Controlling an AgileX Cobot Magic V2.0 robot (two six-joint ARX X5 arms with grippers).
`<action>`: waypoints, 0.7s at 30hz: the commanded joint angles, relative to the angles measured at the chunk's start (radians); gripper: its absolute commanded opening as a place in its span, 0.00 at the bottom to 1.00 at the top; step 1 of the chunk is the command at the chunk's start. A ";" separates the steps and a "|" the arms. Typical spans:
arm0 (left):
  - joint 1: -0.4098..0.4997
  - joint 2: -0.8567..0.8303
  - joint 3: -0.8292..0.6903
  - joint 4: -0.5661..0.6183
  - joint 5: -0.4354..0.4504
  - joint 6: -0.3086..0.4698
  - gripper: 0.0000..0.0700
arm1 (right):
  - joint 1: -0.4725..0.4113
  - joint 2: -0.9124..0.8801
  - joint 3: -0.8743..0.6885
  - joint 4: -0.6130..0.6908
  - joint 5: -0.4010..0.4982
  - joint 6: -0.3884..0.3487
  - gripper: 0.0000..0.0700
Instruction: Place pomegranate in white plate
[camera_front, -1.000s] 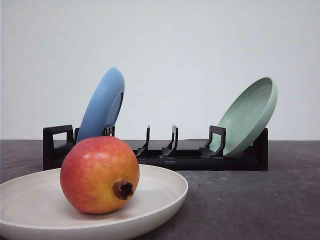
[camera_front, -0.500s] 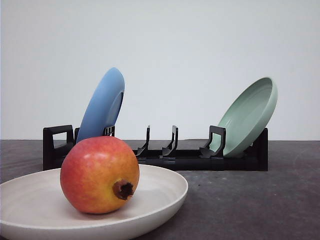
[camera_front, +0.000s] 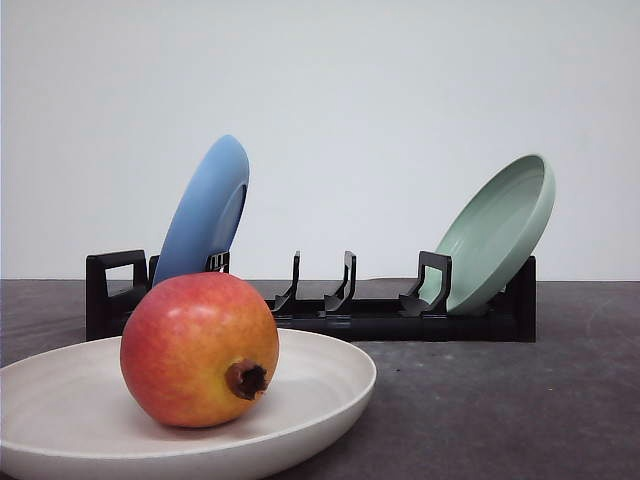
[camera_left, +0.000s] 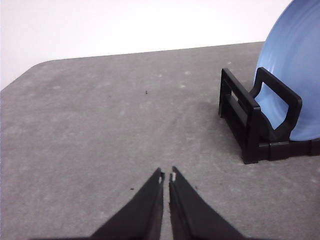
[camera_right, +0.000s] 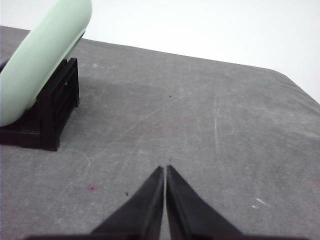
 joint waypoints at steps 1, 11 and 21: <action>0.002 -0.002 -0.010 -0.006 -0.001 0.006 0.00 | -0.002 -0.001 -0.003 0.005 0.004 0.017 0.00; 0.002 -0.002 -0.010 -0.006 -0.001 0.006 0.00 | -0.002 -0.001 -0.003 0.005 0.004 0.017 0.00; 0.002 -0.002 -0.010 -0.006 -0.001 0.006 0.00 | -0.002 -0.001 -0.003 0.005 0.004 0.017 0.00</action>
